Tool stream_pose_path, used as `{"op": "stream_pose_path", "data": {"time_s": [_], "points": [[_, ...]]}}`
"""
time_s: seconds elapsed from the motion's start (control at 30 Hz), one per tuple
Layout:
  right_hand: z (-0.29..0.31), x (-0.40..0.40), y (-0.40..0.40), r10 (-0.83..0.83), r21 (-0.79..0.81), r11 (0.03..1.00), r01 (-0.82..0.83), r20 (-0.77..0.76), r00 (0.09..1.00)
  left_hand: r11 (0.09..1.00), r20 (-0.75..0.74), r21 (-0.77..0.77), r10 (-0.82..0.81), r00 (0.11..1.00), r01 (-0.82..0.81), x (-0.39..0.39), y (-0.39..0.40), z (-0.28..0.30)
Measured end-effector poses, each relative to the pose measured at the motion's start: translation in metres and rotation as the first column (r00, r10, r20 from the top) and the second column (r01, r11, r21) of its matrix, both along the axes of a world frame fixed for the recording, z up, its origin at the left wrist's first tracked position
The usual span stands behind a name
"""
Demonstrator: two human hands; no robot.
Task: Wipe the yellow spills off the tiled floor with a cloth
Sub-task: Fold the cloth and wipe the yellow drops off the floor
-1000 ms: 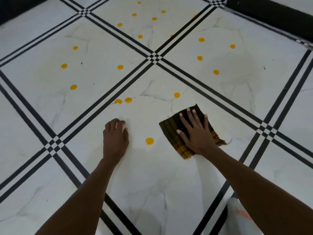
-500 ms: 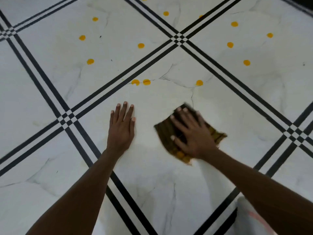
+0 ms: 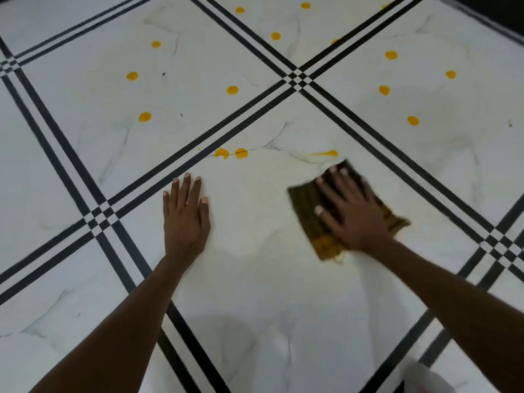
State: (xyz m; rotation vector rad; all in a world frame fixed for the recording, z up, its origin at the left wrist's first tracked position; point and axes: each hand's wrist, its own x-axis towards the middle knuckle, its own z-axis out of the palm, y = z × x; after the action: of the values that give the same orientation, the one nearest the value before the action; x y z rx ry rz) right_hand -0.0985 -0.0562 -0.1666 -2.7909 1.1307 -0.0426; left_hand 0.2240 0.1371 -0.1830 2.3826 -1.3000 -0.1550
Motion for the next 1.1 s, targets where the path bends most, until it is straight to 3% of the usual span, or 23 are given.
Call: {"op": "stream_pose_path", "data": {"time_s": [0.1, 0.17, 0.27, 0.33, 0.4, 0.43, 0.5, 0.57, 0.6, 0.67, 0.73, 0.83, 0.9, 1.0, 1.03, 1.1], "points": [[-0.003, 0.057, -0.089, -0.308, 0.003, 0.951, 0.309, 0.042, 0.950, 0.999, 0.067, 0.028, 0.020, 0.998, -0.022, 0.019, -0.017, -0.005], [-0.005, 0.121, -0.086, -0.285, -0.016, 0.958, 0.286, 0.052, 0.957, 0.996, 0.080, 0.058, 0.064, 0.995, -0.069, 0.025, -0.024, -0.008], [-0.005, 0.172, -0.022, 0.141, -0.046, 0.989, -0.139, 0.051, 0.989, 0.992, 0.103, 0.089, 0.079, 0.991, -0.089, 0.028, -0.024, -0.010], [0.001, 0.149, 0.004, 0.418, -0.012, 0.908, -0.418, -0.025, 0.908, 0.992, 0.093, 0.089, 0.080, 0.992, -0.088, 0.027, -0.023, -0.006], [0.006, 0.119, -0.020, 0.504, 0.022, 0.864, -0.504, -0.062, 0.861, 0.991, 0.086, 0.092, 0.088, 0.992, -0.096, 0.024, -0.024, -0.002], [0.006, 0.117, -0.044, 0.448, 0.017, 0.894, -0.448, -0.051, 0.893, 0.990, 0.081, 0.092, 0.101, 0.992, -0.108, 0.024, -0.026, -0.001], [0.007, 0.144, -0.090, 0.153, -0.006, 0.988, -0.153, -0.012, 0.988, 0.987, 0.076, 0.093, 0.125, 0.989, -0.132, 0.024, -0.028, -0.002], [0.006, 0.202, -0.111, -0.115, 0.031, 0.993, 0.115, 0.001, 0.993, 0.985, 0.070, 0.103, 0.131, 0.989, -0.138, 0.024, -0.029, -0.004], [0.005, 0.232, -0.104, -0.129, 0.017, 0.991, 0.129, 0.006, 0.992, 0.985, 0.073, 0.104, 0.132, 0.988, -0.140, 0.025, -0.029, -0.004], [0.003, 0.269, -0.064, 0.091, -0.064, 0.994, -0.088, 0.044, 0.995, 0.984, 0.067, 0.106, 0.137, 0.988, -0.143, 0.028, -0.030, -0.005], [0.003, 0.251, -0.018, 0.398, -0.057, 0.916, -0.398, -0.003, 0.917, 0.985, 0.058, 0.111, 0.127, 0.990, -0.133, 0.028, -0.029, -0.003], [0.009, 0.173, -0.018, 0.552, 0.053, 0.834, -0.549, -0.075, 0.831, 0.985, 0.059, 0.122, 0.116, 0.992, -0.122, 0.028, -0.030, 0.000], [0.007, 0.153, -0.070, 0.402, 0.046, 0.916, -0.399, -0.070, 0.913, 0.983, 0.074, 0.125, 0.129, 0.989, -0.138, 0.026, -0.030, 0.000], [0.011, 0.200, -0.137, -0.050, 0.050, 0.997, 0.051, -0.020, 0.999, 0.983, 0.076, 0.126, 0.128, 0.989, -0.137, 0.026, -0.031, -0.003], [0.010, 0.228, -0.132, -0.102, 0.039, 0.994, 0.102, -0.009, 0.995, 0.984, 0.080, 0.120, 0.121, 0.989, -0.130, 0.027, -0.030, -0.003], [0.006, 0.279, -0.088, 0.038, -0.016, 0.999, -0.038, 0.046, 0.998, 0.985, 0.080, 0.097, 0.134, 0.988, -0.142, 0.028, -0.030, -0.007]]}}
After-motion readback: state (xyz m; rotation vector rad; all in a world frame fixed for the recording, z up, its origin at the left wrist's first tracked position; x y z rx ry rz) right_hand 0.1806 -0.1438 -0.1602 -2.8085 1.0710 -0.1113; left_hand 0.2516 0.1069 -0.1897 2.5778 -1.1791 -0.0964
